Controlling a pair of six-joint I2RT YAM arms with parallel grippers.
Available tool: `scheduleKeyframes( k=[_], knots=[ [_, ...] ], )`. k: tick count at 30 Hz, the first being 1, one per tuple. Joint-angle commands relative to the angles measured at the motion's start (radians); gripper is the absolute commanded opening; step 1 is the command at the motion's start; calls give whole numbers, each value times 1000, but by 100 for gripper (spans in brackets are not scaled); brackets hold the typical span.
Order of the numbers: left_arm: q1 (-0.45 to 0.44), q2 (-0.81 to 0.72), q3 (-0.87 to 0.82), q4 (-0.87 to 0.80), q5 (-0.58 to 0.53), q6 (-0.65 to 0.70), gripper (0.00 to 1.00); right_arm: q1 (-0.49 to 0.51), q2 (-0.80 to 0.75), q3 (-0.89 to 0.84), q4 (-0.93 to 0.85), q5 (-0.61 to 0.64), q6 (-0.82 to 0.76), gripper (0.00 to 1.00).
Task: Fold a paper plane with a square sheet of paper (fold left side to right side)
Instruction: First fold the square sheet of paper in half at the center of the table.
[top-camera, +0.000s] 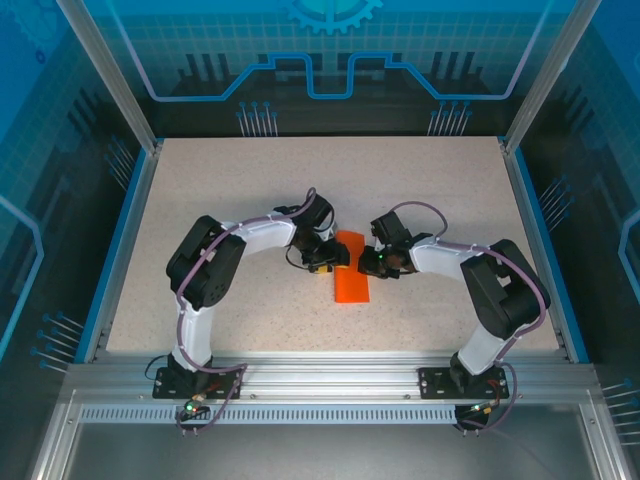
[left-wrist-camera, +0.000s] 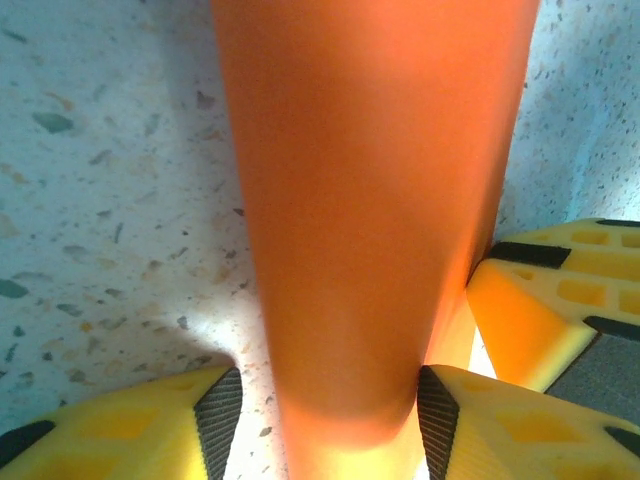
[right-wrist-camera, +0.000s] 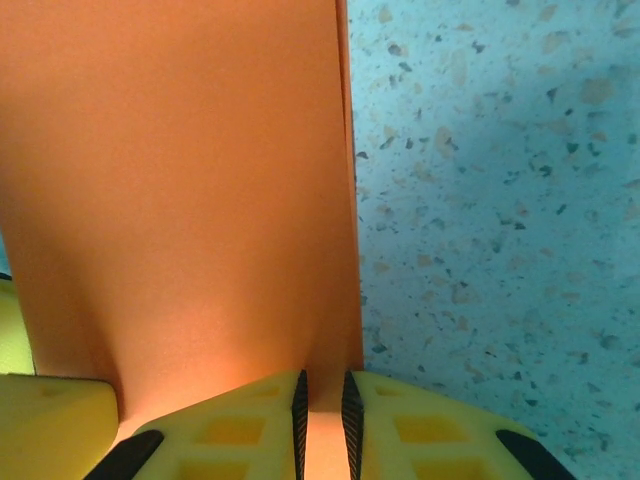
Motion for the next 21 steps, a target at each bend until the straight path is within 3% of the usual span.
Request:
scheduleKeyframes(
  k=[1, 10, 17, 21],
  knots=[
    [-13, -29, -32, -43, -94, 22, 56, 12, 35, 5, -87, 14, 3, 21],
    [8, -164, -16, -82, -107, 27, 60, 13, 49, 18, -118, 20, -8, 20],
    [5, -130, -35, 39, 103, -16, 30, 12, 49, 20, -119, 19, -7, 20],
    [1, -86, -43, 105, 185, -38, 18, 12, 52, 21, -122, 19, -9, 20]
  ],
)
